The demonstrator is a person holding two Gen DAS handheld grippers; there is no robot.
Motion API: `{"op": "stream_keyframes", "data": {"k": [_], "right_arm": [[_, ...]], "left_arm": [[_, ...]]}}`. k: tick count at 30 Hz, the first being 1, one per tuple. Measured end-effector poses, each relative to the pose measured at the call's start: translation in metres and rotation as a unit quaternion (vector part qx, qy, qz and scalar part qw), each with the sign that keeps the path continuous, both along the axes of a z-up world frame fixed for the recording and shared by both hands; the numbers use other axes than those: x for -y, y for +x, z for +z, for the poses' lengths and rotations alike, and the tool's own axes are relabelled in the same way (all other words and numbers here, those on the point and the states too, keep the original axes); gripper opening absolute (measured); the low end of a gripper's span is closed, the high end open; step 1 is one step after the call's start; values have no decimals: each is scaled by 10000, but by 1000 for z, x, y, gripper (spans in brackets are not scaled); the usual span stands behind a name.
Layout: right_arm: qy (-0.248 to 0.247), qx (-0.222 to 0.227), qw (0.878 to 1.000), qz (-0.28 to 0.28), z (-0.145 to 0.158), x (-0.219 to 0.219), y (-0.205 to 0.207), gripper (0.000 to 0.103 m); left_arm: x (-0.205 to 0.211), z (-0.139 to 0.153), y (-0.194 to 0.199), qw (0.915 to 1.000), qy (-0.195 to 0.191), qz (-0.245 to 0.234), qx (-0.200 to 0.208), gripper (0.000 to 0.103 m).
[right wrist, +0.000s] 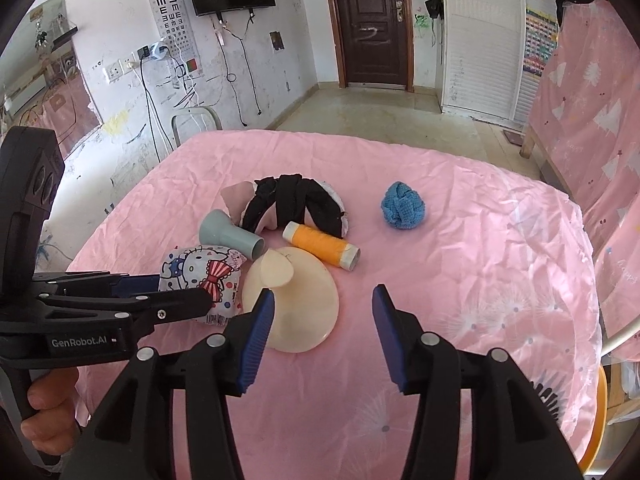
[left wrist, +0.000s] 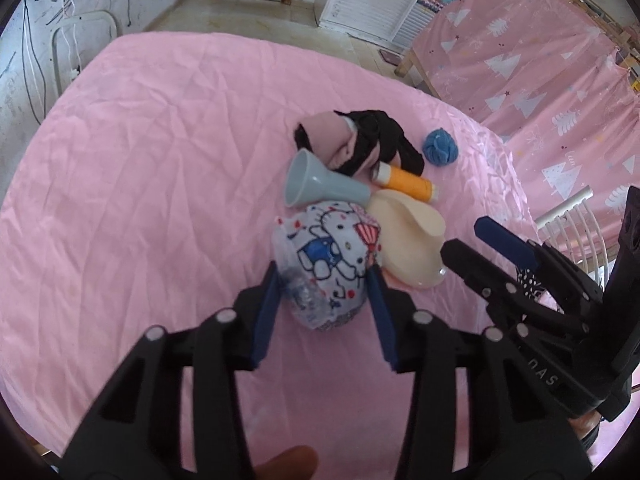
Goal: Collect trash
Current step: 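Grasp the Hello Kitty pouch with the left tool while the right tool grasps the beige hat, then carry both items over the orange bin and open both tools to drop them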
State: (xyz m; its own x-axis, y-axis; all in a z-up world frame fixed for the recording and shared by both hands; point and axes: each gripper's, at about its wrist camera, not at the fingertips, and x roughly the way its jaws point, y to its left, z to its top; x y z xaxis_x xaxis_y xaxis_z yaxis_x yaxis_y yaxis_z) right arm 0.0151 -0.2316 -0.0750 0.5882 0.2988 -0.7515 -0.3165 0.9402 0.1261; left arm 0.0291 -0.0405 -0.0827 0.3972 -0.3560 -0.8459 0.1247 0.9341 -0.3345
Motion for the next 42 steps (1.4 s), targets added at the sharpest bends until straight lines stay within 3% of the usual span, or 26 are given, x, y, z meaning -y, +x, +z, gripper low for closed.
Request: {"op": "stream_keyframes", "data": {"k": [5,10,21,23,27,33,42], "right_arm": [[39,-63,9999,95,-1,-9,4,55],[-38,-142,9996,238,-5,-26,10,60],[-375,-296,9982,353,-23,-51,23,60],[-428,-257,9981,348,-24,-54,24,54],[-364,-244,9983,388,-23,-53,21,54],[-195,-120,9993,279,-14,-39,11,54],[125,137,9995,-242,6,25,-15,54]], "left_arm": [[-6,7,-2,9998,48,106,138,27],[-16,16,-3,9993,54,241,290,27],[-29,29,-4,9976,115,441,521,27],[-29,29,-4,9976,117,436,526,27],[-29,29,-4,9974,142,436,547,27],[-24,35,-7,9970,205,398,632,27],[8,44,-13,9962,373,147,779,27]]}}
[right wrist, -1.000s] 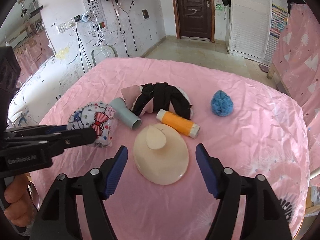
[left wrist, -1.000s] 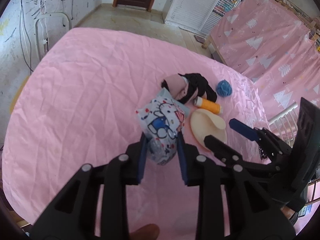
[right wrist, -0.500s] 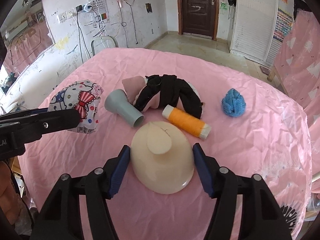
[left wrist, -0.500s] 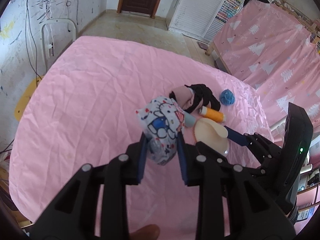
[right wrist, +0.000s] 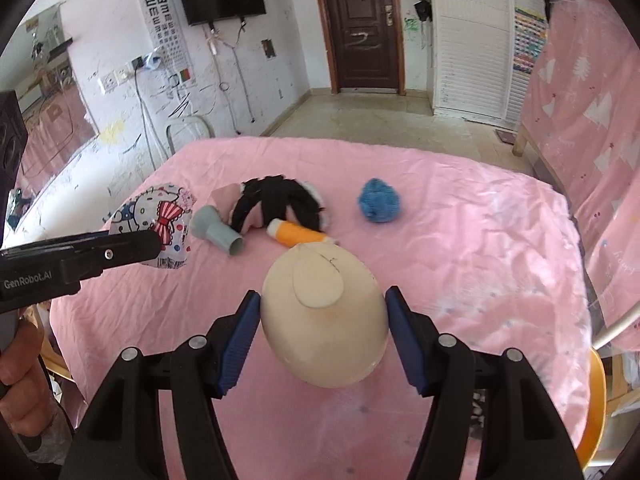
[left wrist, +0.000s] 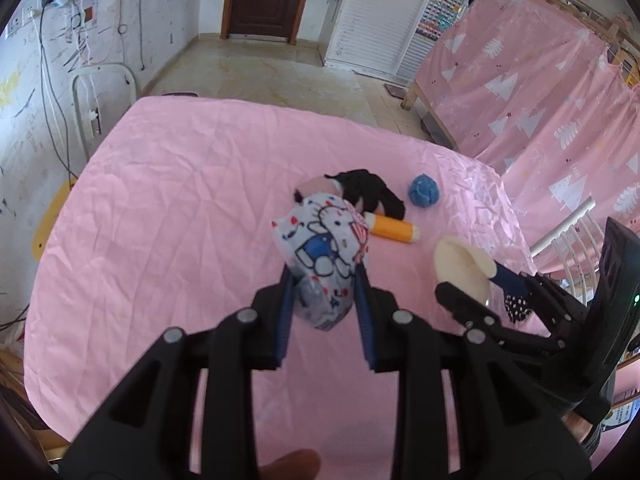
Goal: Collect trash
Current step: 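Carry both items over the orange bin and open both tools to drop them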
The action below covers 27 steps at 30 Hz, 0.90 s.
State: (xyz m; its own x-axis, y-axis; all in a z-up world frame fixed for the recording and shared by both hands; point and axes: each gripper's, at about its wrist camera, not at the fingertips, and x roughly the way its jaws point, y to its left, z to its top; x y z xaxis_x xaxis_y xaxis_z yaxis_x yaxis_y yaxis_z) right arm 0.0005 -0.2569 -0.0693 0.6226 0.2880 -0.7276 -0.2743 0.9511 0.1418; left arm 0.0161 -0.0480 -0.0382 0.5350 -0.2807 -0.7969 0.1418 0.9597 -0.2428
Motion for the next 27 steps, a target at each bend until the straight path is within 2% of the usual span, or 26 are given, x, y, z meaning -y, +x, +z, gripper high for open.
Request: {"op": "stream_keyframes", "data": {"k": [15,27], "right_arm": [[417,403,9967,-569,21,84,-23,54],[687,691,9869,-1287,25,174,-55,54]], "left_arm": [[71,14,-12,9978,445,-467,168,27],[169,17,-22,9877,790,-1317,293,27]]}}
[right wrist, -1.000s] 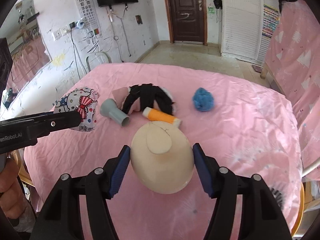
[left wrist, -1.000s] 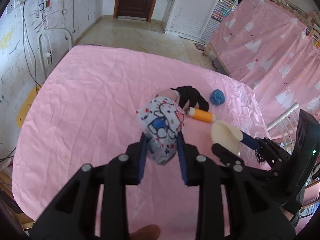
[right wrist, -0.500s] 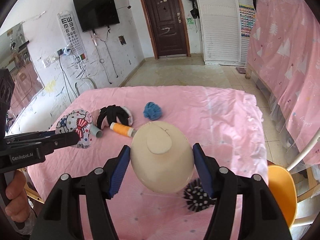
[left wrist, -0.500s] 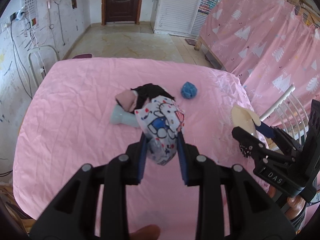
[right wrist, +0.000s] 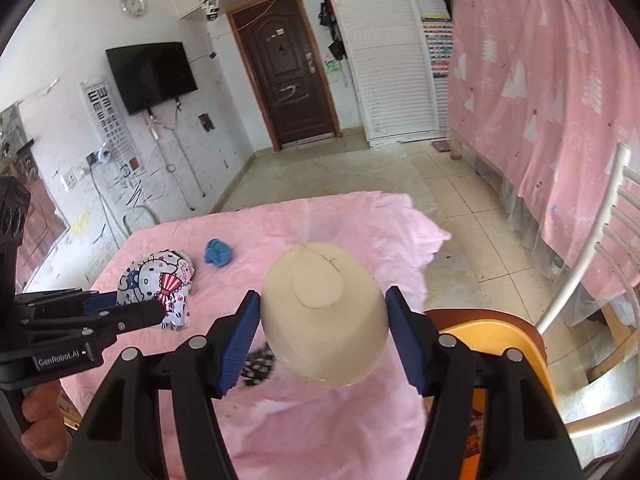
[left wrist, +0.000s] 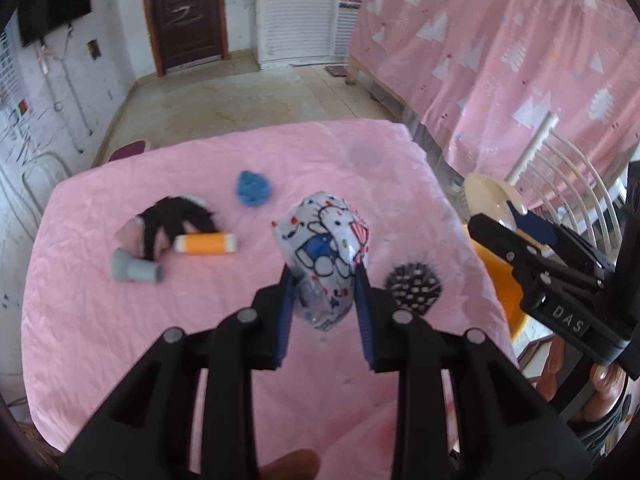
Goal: Collect trash
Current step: 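Carry both items over the orange bin and open both tools to drop them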
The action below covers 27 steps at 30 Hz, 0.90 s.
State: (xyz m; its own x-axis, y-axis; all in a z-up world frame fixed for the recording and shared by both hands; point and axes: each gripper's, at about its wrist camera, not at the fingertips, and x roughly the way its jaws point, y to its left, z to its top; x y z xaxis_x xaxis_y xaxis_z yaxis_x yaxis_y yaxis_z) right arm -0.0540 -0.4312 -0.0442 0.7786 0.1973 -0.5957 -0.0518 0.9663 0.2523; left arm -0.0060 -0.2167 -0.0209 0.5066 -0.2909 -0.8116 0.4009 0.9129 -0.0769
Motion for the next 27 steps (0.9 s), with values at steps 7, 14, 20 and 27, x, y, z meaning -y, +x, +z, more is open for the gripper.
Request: {"op": "stream_keyframes", "data": {"k": [7,14,20,27], "right_arm": [[33,76,9990,-433,-3,56,-22,54],[80,40,9966,-814,-11,104,-42,54],[200,41,9948,-996,-17,130,-53,54],[391,52,9927,-1144,-22,151,-60,54]], "left_arm": [[68,1,-16,9971,-8,-761,0,27],[124,-6,-31,9903,130,-1382,-39,27],[164,-14,-40,9841,266,-1752,-108,27],[196,-20,-48,9793,411,-1976,-146,43]]}}
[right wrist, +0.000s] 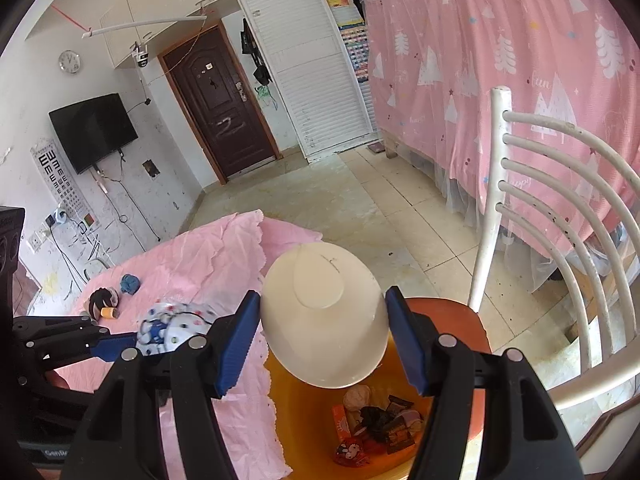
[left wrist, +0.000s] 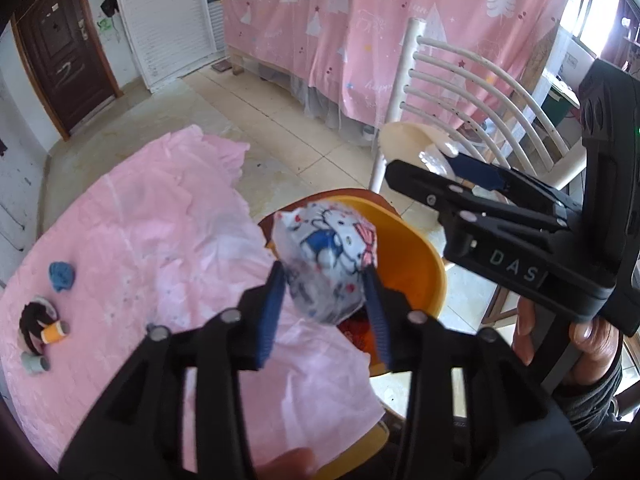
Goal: Collect trash
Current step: 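Carry both items over the orange bin and open both tools to drop them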
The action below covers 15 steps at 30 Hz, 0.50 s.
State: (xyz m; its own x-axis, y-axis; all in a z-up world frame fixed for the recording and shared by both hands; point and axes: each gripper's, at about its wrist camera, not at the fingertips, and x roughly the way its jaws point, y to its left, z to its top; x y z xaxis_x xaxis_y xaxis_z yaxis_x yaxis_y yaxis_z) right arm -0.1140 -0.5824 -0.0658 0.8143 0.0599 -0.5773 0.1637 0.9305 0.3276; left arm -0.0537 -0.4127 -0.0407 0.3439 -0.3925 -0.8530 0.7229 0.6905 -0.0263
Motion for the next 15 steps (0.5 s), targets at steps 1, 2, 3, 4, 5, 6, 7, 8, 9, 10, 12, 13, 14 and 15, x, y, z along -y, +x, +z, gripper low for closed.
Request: {"op": "stream_keyframes", "data": {"k": [1,2,3,4,5,6,7,8,9,10,12,13,14,15], "right_arm": [[2,-6,10000,2,-1,0,1,54],[1,-6,10000,6,0,1,1,54],[1,-6,10000,11,0,1,1,54],[-2,-6,10000,21,0,0,1,54],[-11,-6,10000,27,0,-1,1,54],[-18,-10,10000,34,0,-2,2,54],[-33,-23,10000,41,0,-4,3,54],[-40,-38,10000,46,0,-5,3,54],[-44,-68,10000,52,0,-7,4,55],[-41,-85,9999,57,0,-8,5,55],[-67,-116,9999,51,-1,-10,7,55],[-81,-140,9999,54,0,-13,9,55],[-90,-152,9998,60,0,-15,10,56],[-111,-163,9998,60,1,-17,11,56]], "left_arm": [[1,1,0,10000,-4,-6,-1,44],[1,1,0,10000,-6,-3,7,46],[1,1,1,10000,0,11,17,46],[1,1,2,10000,1,39,9,46],[-1,2,3,10000,0,64,-5,46],[-3,2,4,10000,-5,96,-14,46],[-6,3,6,9999,-22,143,-18,46],[-10,4,7,9998,-40,179,-19,46],[-14,5,8,9998,-61,212,-19,46],[-18,6,10,9996,-93,256,-16,46],[-26,9,12,9994,-141,313,-12,46],[-30,11,13,9993,-170,341,-6,46],[-34,12,15,9991,-202,362,-7,46],[-38,13,16,9990,-226,382,-8,46]]}}
